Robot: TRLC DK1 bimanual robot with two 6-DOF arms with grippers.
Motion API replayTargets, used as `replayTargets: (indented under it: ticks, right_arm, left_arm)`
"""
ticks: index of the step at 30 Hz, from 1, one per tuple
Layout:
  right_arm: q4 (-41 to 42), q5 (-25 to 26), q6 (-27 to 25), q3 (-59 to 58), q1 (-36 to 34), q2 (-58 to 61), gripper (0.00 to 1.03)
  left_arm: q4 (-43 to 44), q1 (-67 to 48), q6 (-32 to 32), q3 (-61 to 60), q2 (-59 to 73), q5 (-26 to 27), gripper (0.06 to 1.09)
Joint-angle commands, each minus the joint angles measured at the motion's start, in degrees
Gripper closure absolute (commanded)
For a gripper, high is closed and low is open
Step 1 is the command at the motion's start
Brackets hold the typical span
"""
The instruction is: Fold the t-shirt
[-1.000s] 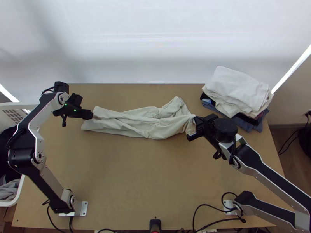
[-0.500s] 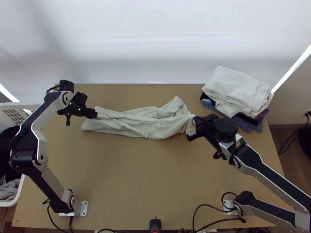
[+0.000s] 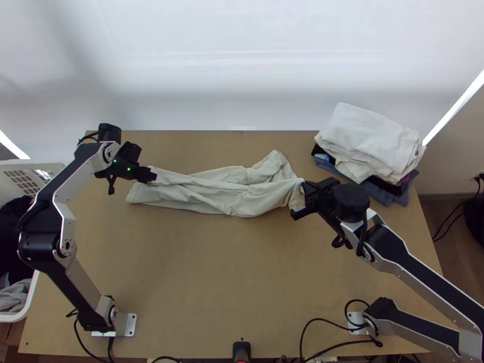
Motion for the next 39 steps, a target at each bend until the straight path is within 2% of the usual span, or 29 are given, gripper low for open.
replayTargets:
  ticks: [1, 4, 9, 13, 16, 21, 24, 27, 33, 36, 39]
  right_arm:
    - [0.78, 0.59, 0.83, -0.43, -0.64, -0.03, 1.00]
    - [0.78, 0.59, 0.83, 1.33, -2.40, 0.06, 1.00]
    - [-0.98, 0.51, 1.01, 7.30, -6.53, 0.76, 1.00]
    - [-7.66, 0.51, 2.50, 15.48, -9.08, 3.31, 1.00]
    - [-12.93, 0.51, 5.84, 21.98, -9.95, 5.07, 1.00]
    - [-15.13, 0.59, 6.63, 34.29, -9.95, 7.53, 1.00]
    - [-16.09, 0.59, 6.55, 44.13, -11.01, 11.14, 1.00]
    - [-13.46, 1.21, 5.40, 50.90, -12.77, 14.12, 1.00]
    - [1.13, 3.14, 0.74, 57.84, -14.88, 16.06, 1.00]
    - [2.80, 4.20, 0.48, 62.85, -16.37, 16.58, 1.00]
    - [7.64, 4.81, 0.30, 62.85, -17.25, 13.77, 1.00]
  left_arm:
    - [0.53, 0.91, -0.41, -0.57, 0.59, -0.29, 1.04]
    - [0.53, 2.66, -2.16, 1.89, -0.20, -0.20, 1.04]
    - [-1.23, 6.36, -10.95, 12.79, -2.93, -0.11, 1.04]
    - [-5.09, 7.50, -14.82, 20.88, -6.80, 0.32, 1.04]
    - [-7.56, 7.06, -17.02, 25.62, -9.78, 0.41, 1.04]
    - [-14.24, 5.74, -20.27, 42.41, -9.96, 0.41, 1.04]
    - [-11.95, 4.86, -20.89, 47.25, -11.63, 0.24, 1.04]
    - [-7.47, 4.16, -21.94, 46.02, -15.15, -0.91, 1.05]
    - [0.88, 6.00, -28.00, 41.27, -22.44, -4.07, 1.05]
    - [6.42, 6.09, -28.62, 36.08, -27.80, -6.27, 1.05]
    - [13.54, 6.18, -28.97, 29.40, -33.78, -7.06, 1.05]
